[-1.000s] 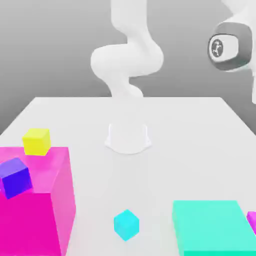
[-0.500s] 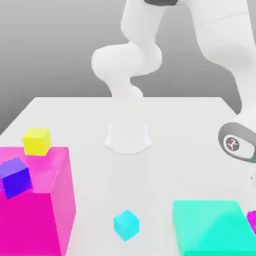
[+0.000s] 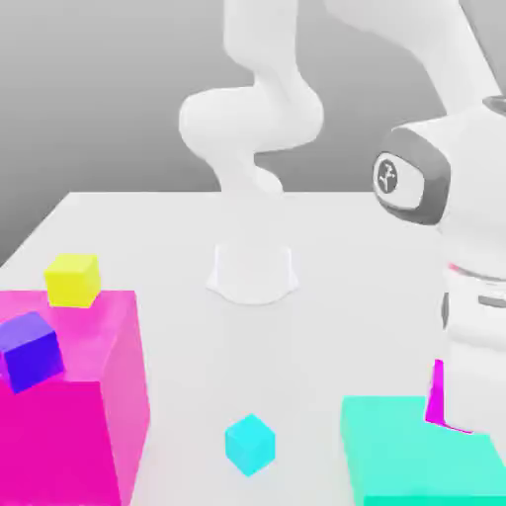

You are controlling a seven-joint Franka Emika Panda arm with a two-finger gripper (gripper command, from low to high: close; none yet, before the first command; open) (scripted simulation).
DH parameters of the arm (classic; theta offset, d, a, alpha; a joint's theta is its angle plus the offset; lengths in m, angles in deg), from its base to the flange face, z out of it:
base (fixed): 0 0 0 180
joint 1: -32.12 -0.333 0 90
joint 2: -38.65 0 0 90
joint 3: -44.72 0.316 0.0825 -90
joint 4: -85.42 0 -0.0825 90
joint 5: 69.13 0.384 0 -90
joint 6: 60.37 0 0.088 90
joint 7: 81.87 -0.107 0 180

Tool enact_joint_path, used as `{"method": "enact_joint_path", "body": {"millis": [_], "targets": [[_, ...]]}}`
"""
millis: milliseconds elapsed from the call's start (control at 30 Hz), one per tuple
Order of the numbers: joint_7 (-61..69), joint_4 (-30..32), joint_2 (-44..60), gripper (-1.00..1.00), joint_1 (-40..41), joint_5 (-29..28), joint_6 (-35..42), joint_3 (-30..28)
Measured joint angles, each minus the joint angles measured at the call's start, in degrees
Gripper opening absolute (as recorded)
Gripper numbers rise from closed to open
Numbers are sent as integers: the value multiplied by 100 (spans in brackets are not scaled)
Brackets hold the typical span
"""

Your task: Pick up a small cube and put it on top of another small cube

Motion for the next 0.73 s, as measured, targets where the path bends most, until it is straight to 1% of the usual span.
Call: {"method": "enact_joint_path", "body": {"millis": [100,200,467,533,600,633,733], "targets": [[-29,113,-612,-100,708,-28,477,-282],[-56,229,-1200,-100,1144,-63,941,-529],[-182,562,-2627,-100,2382,-280,2067,-1510],[-174,784,-2595,-100,2490,-293,1822,-1627],[-152,1053,-2433,-100,2518,-289,1396,-1699],[-142,1143,-2373,100,2526,-286,1247,-1717],[-142,1143,-2373,100,2526,-286,1248,-1717]]}}
